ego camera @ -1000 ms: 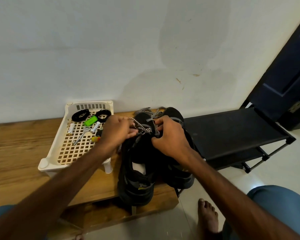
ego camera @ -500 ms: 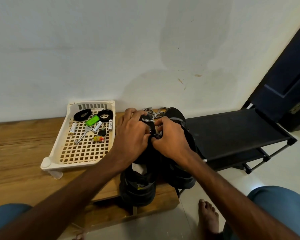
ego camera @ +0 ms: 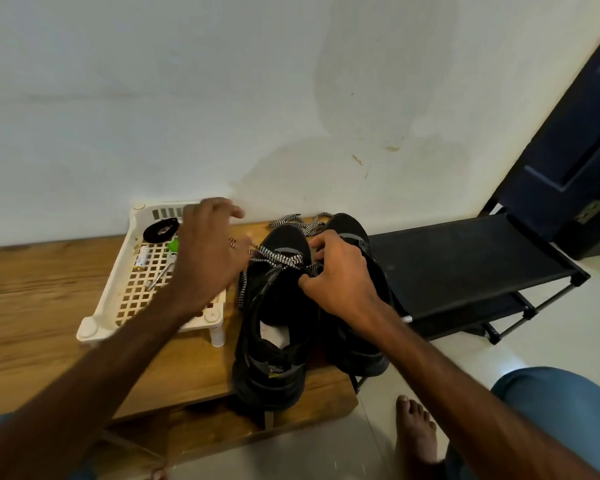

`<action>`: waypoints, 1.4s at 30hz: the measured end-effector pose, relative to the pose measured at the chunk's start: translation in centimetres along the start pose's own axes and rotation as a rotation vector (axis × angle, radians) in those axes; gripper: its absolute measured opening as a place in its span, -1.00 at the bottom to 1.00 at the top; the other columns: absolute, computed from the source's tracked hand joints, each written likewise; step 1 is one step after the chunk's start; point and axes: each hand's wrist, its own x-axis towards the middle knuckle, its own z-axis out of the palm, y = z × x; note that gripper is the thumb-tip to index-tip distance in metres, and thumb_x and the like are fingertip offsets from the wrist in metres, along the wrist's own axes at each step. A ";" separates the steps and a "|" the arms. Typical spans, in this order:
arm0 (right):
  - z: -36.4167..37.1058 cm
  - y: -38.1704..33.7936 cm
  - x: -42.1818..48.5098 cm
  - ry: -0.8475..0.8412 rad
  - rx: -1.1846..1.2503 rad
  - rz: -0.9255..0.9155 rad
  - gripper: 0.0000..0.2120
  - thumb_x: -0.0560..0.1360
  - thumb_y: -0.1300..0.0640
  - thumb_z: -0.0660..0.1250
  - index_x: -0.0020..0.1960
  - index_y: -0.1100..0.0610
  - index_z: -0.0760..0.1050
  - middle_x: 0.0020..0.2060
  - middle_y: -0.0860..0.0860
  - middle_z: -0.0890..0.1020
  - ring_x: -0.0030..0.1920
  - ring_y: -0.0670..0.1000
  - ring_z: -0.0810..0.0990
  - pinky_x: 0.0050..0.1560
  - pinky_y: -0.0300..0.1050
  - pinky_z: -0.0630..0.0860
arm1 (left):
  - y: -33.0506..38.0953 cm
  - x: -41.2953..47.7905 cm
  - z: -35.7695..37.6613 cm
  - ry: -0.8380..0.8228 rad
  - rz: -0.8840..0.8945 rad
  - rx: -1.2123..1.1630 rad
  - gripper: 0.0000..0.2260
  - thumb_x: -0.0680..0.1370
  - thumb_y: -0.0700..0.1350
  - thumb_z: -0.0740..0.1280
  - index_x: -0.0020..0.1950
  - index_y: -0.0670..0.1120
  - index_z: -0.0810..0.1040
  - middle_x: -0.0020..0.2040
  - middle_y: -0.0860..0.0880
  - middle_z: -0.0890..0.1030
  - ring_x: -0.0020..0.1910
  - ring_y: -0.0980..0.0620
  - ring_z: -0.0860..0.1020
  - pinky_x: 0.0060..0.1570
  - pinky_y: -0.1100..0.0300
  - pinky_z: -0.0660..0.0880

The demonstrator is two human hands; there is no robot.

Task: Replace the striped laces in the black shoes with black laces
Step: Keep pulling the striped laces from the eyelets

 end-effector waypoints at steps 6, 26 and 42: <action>0.0 -0.2 -0.1 0.022 0.008 -0.006 -0.38 0.41 0.14 0.57 0.38 0.10 0.40 0.09 -0.01 0.64 0.11 0.00 0.63 0.06 -0.19 0.58 | 4.5 -2.8 2.9 -0.193 0.273 0.111 -0.75 0.48 -0.01 0.47 0.14 0.01 0.71 0.47 0.01 0.42 0.47 -0.05 0.24 0.43 -0.08 0.29; 0.0 0.3 0.0 0.010 0.019 -0.009 -0.36 0.41 0.12 0.57 0.41 0.09 0.39 0.13 0.01 0.62 0.15 0.01 0.61 0.08 -0.17 0.58 | 3.6 -2.9 3.2 -0.185 0.233 0.126 -0.72 0.44 0.05 0.53 0.11 0.01 0.70 0.45 0.00 0.42 0.47 -0.04 0.24 0.40 -0.06 0.36; -0.6 1.0 -0.1 0.008 -0.015 0.033 -0.33 0.40 0.20 0.57 0.43 0.07 0.37 0.02 -0.09 0.51 0.16 0.01 0.57 0.00 -0.20 0.51 | 1.2 0.9 -0.8 -0.024 -0.254 -0.648 -0.92 0.48 -0.13 0.52 -0.14 0.06 0.71 0.21 0.02 0.63 0.18 0.11 0.54 0.19 0.13 0.51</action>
